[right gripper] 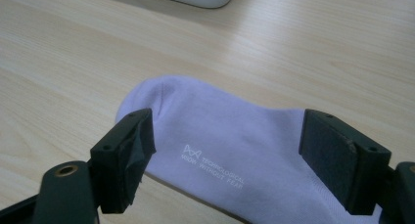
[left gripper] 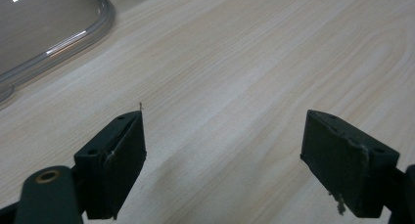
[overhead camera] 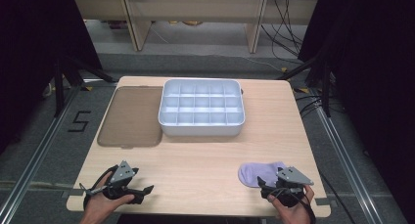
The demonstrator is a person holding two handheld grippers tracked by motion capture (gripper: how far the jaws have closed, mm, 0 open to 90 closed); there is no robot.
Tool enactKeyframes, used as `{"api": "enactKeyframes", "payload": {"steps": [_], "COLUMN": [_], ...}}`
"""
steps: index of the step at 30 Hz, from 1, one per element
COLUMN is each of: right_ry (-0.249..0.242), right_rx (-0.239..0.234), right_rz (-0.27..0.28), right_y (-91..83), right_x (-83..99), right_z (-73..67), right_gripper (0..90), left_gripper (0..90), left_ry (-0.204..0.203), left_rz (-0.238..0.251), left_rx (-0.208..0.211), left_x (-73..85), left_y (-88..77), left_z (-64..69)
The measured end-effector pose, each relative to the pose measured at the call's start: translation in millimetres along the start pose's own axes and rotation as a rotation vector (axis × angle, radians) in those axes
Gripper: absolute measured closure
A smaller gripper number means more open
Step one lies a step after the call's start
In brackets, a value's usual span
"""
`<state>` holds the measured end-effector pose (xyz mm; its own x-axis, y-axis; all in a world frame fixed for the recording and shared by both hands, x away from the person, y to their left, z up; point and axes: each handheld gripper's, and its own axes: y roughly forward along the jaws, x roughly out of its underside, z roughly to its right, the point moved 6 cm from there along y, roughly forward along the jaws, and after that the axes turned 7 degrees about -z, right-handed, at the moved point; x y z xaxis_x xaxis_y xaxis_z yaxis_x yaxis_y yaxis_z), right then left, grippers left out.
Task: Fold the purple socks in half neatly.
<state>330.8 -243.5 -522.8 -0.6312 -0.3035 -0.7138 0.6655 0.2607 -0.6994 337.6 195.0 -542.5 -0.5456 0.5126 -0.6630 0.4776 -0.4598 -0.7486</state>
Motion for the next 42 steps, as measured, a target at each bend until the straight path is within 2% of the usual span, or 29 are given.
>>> {"api": "enactKeyframes", "payload": {"steps": [1,3,4,5,6,8,10,11,13,14,17,18,21,23,25,26,27,29,30,31,34,35,37,38,40,41,42], "right_ry": [0.000,0.001,0.005,0.001,-0.001,-0.004,0.001,0.002,-0.002,0.000,-0.001,-0.001,-0.023,-0.018,-0.044,-0.063,-0.063,-0.098,-0.131,-0.152,-0.167,-0.195,-0.200,-0.194,-0.188,-0.211,-0.215], "right_rx": [-0.002,0.008,-0.004,-0.004,-0.002,0.013,0.002,0.001,0.002,0.000,-0.001,0.000,-0.044,-0.037,-0.039,-0.051,-0.051,-0.039,-0.021,-0.016,-0.047,-0.058,-0.072,-0.077,-0.077,-0.070,-0.077], "right_rz": [0.001,-0.001,0.002,-0.001,0.000,0.005,-0.003,-0.003,0.000,-0.002,-0.011,-0.014,-0.018,-0.008,-0.019,-0.027,-0.027,-0.041,-0.050,-0.062,-0.097,-0.105,-0.129,-0.159,-0.174,-0.174,-0.201], "right_y": [-0.2,-0.4,-0.3,-0.3,-0.1,0.7,1.0,1.0,1.1,0.9,0.7,1.0,1.5,1.9,1.3,2.3,2.3,5.8,8.2,11.2,17.4,19.9,25.6,31.5,34.0,37.4,41.7], "right_x": [-0.1,-0.3,-0.8,-0.8,-0.9,-1.5,-1.0,-1.0,-1.4,-1.8,-1.6,-1.6,-3.1,-4.9,-6.6,-8.7,-8.7,-11.3,-12.6,-13.7,-15.1,-15.2,-15.2,-15.3,-16.0,-16.9,-16.4], "right_z": [-0.2,0.0,-1.1,-1.5,-1.7,0.0,-0.7,-0.8,-0.8,-1.0,-1.1,-1.1,-1.9,-4.7,-6.5,-10.8,-10.8,-12.6,-11.7,-11.8,-17.2,-17.4,-20.0,-21.2,-21.5,-20.1,-21.4], "right_gripper": [21.4,21.3,21.2,21.3,21.2,21.3,21.2,21.1,21.1,22.0,25.1,26.2,41.1,51.8,62.8,71.8,71.8,78.7,81.7,83.9,88.4,89.2,89.6,89.9,90.0,90.0,90.0], "left_gripper": [15.9,15.8,15.7,15.5,15.5,15.5,15.5,15.4,15.3,15.3,15.0,15.0,15.0,15.0,15.0,15.0,15.0,15.0,15.0,15.0,15.0,15.0,15.0,15.0,15.0,15.0,15.1], "left_ry": [0.009,-0.003,-0.011,0.007,-0.005,0.003,-0.001,0.012,0.026,0.018,0.017,0.004,0.013,0.034,0.035,0.037,0.037,0.025,0.019,0.030,0.033,0.030,0.022,0.022,0.031,0.032,0.032], "left_rz": [-0.007,-0.008,0.000,-0.010,-0.014,-0.006,-0.003,-0.014,-0.010,-0.002,0.003,0.008,0.010,0.009,0.011,0.011,0.011,0.022,0.023,0.017,0.014,0.013,0.021,0.022,0.016,0.014,0.015], "left_rx": [0.000,0.003,0.016,0.015,0.018,0.014,0.011,-0.001,0.006,-0.005,0.006,0.002,0.011,0.010,0.010,0.008,0.008,0.013,0.013,0.002,0.005,0.001,0.008,0.007,0.002,0.004,-0.004], "left_x": [0.5,0.9,0.4,0.9,1.3,0.5,0.5,1.3,1.1,0.7,-0.2,-0.4,-0.8,-1.2,-1.0,-0.8,-0.8,-1.5,-0.9,-0.9,-0.4,-0.1,-0.5,-0.5,0.0,0.1,0.1], "left_y": [-0.4,-0.1,0.4,0.3,0.8,0.5,0.3,-0.6,-1.4,-1.0,-2.1,-1.8,-1.8,-1.7,-1.7,-2.2,-2.2,-2.5,-2.4,-3.1,-3.4,-3.4,-2.9,-2.8,-3.2,-3.7,-3.8], "left_z": [-0.8,0.2,2.0,0.9,1.6,1.2,1.2,-0.9,-1.3,-1.9,-1.3,-0.7,0.8,0.3,0.6,0.1,0.1,0.7,0.3,-1.0,-1.5,-1.5,-0.4,-0.5,-1.6,-1.7,-2.5]}}
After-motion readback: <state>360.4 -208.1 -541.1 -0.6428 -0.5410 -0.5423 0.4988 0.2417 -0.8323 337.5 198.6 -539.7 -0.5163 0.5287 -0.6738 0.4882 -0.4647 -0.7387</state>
